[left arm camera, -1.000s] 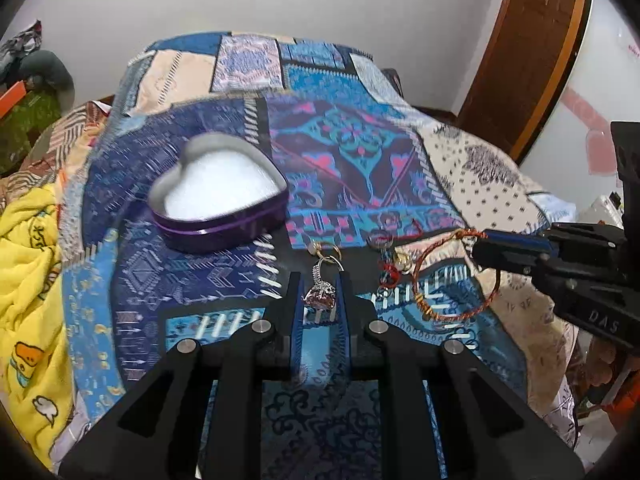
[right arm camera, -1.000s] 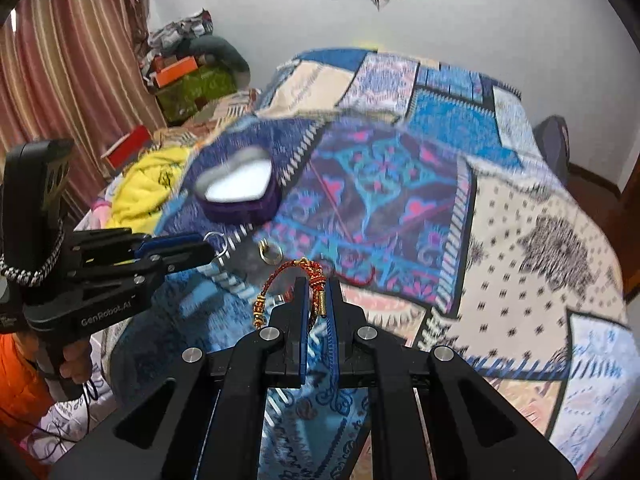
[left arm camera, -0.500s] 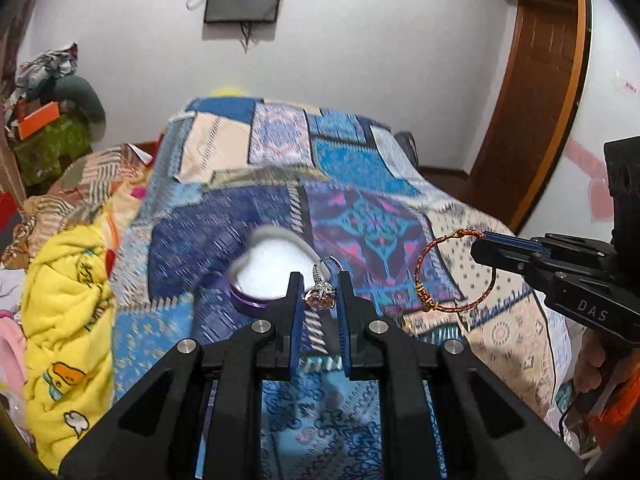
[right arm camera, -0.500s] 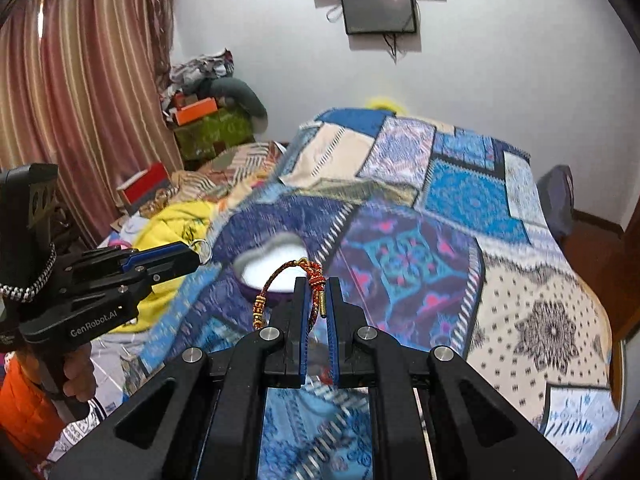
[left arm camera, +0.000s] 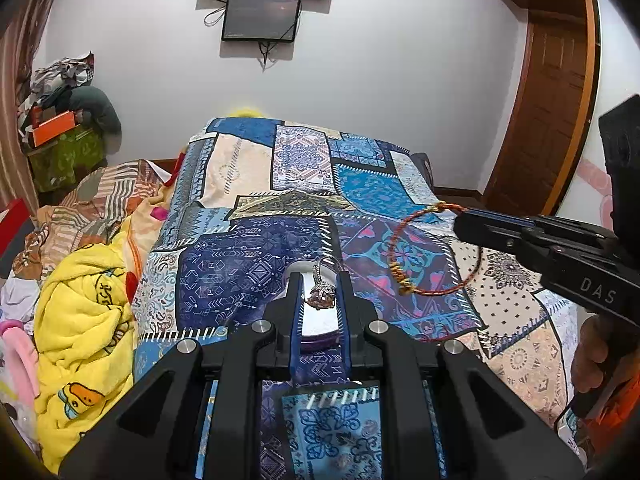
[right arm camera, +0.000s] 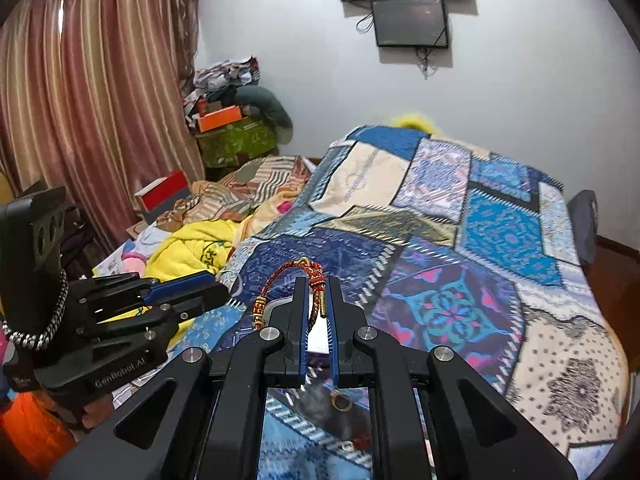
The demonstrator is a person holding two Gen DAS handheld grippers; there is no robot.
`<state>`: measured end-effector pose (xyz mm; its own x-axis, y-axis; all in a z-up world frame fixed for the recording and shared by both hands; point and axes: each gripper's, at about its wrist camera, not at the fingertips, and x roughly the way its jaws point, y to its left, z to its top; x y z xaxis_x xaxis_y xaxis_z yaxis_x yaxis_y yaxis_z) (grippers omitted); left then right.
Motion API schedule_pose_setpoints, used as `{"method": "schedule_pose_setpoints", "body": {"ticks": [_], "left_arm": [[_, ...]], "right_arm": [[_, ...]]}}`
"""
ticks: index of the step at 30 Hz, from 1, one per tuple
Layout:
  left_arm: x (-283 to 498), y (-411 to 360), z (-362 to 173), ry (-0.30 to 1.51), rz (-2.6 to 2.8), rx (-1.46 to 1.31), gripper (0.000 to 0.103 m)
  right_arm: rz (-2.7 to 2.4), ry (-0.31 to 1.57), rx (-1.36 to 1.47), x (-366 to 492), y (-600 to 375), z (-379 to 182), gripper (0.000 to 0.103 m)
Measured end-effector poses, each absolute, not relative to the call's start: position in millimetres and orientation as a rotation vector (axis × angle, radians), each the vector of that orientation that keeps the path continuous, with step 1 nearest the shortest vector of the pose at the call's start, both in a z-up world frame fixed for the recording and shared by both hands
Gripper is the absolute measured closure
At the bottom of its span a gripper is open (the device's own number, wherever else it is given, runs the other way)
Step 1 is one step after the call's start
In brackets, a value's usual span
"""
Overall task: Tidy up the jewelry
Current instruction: 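Carry the earring into the heart tin with the left tool while the right tool drops the bracelet in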
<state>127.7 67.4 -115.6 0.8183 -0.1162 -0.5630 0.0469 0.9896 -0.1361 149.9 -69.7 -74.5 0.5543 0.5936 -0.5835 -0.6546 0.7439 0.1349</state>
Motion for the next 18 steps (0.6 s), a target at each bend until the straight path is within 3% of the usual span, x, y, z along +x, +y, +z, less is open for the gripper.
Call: {"method": "schedule_pose_setpoints", "body": {"ticks": [18], "left_arm": [[163.5,82.3,-151.0,0.679,-0.074,-0.121,0.088]], "right_arm": [[0.803,0.843,-0.158,201.1,-33.7,-133.1,0.096]]}}
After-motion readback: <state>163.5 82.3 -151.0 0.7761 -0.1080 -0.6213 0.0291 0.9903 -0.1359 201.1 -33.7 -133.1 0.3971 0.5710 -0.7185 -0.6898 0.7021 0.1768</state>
